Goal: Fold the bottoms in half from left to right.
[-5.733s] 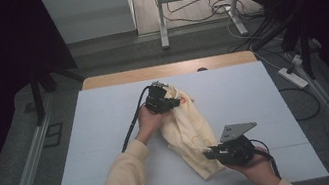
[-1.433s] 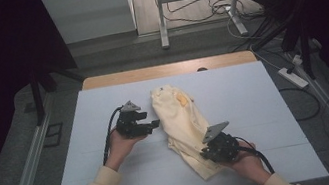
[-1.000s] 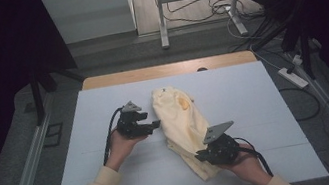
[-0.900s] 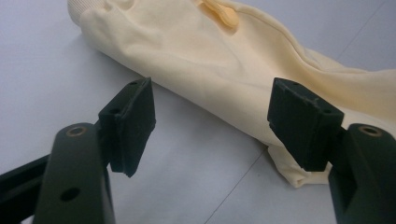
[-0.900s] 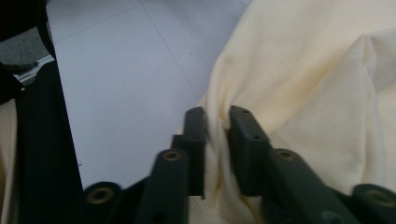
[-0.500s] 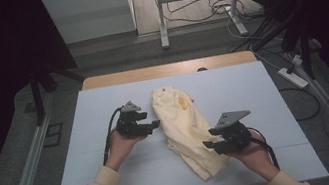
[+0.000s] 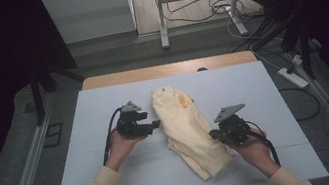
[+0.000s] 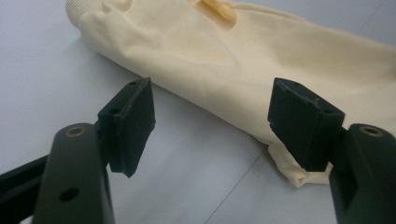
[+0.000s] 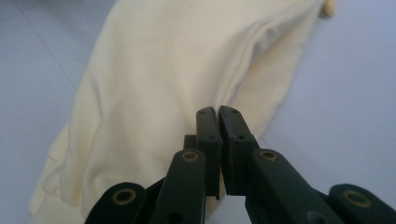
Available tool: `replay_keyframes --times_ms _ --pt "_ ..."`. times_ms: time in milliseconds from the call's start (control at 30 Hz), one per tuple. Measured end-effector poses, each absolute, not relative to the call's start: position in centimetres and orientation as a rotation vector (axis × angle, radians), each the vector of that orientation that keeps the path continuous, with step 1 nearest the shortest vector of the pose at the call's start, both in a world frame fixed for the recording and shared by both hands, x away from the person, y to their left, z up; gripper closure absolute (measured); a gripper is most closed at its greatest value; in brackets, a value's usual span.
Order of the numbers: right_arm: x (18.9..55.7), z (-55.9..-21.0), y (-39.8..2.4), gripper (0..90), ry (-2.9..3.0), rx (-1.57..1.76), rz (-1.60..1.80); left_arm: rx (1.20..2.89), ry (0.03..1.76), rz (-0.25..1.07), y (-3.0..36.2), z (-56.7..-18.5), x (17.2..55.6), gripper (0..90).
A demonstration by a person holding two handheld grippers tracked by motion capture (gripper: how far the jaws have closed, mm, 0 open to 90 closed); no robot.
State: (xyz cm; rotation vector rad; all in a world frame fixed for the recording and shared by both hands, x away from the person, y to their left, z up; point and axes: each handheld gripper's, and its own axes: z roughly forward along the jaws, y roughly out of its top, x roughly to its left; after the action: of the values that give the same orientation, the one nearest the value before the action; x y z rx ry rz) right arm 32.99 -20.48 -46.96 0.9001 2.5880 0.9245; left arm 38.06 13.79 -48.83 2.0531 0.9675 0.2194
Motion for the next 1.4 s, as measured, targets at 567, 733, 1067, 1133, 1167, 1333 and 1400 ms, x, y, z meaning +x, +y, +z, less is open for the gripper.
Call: replay_keyframes --times_ms 567,733,1067,1133,1167,1333,1400 --pt "31.5 -46.2 -20.5 54.9 2.537 0.816 1.063 2.051 0.979 0.228 13.9 -48.8 38.1 30.2" --pt "29.6 -46.8 -18.3 51.1 2.644 0.669 1.058 2.052 0.973 0.231 13.9 -48.8 38.1 30.1" --pt "30.0 -49.4 -15.9 59.6 2.719 0.645 0.889 2.054 0.97 0.228 13.9 -48.8 38.1 30.1" --pt "30.2 -49.6 -15.8 69.7 2.744 0.646 0.871 2.055 0.97 0.227 13.8 -48.8 38.1 30.1" --pt "30.2 -49.6 -15.8 74.5 2.746 0.647 0.871 2.055 0.97 0.225 13.8 -48.8 38.1 30.1" --pt "30.4 -49.2 -15.9 84.1 2.753 0.668 0.924 2.054 0.971 0.222 13.8 -48.8 38.1 29.9" --pt "30.4 -48.7 -15.8 84.5 2.752 0.668 0.983 2.053 0.97 0.22 13.8 -48.8 38.1 29.9"
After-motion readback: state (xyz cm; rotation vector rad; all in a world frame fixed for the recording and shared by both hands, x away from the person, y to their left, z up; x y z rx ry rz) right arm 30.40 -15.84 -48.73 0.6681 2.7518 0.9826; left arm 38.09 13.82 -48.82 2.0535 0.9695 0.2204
